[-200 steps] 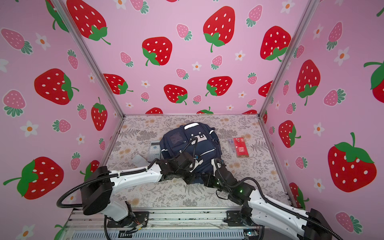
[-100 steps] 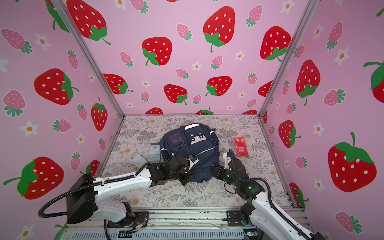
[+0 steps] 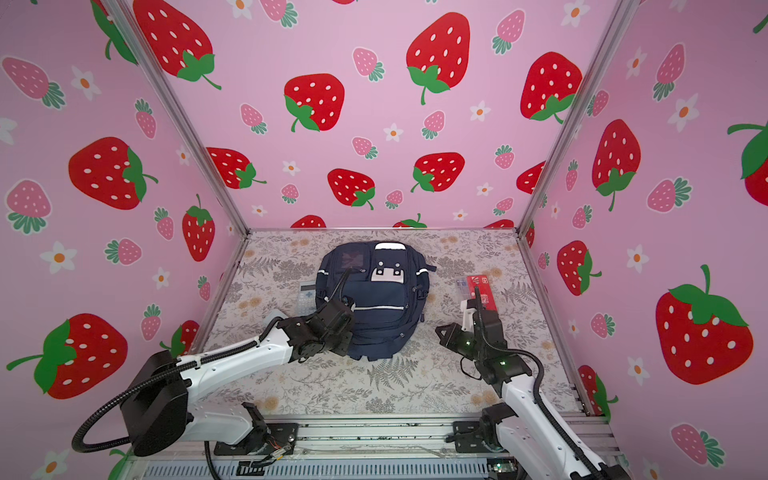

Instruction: Pack the student bag

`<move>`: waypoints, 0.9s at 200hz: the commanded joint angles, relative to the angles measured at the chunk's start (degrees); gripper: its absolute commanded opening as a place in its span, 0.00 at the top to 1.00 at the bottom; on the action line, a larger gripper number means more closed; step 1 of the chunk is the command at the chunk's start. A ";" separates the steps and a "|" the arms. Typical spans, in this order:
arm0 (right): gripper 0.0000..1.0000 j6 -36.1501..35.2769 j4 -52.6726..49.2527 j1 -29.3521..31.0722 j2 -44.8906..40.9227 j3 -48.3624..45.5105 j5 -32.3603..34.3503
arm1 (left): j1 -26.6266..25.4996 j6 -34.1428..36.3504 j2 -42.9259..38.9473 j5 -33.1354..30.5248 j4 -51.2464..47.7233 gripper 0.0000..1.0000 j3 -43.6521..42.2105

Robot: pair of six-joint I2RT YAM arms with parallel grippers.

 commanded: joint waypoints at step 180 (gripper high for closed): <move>0.42 -1.14 16.42 36.81 17.28 0.10 40.53 | -7.62 11.07 12.38 9.88 -2.23 0.79 16.19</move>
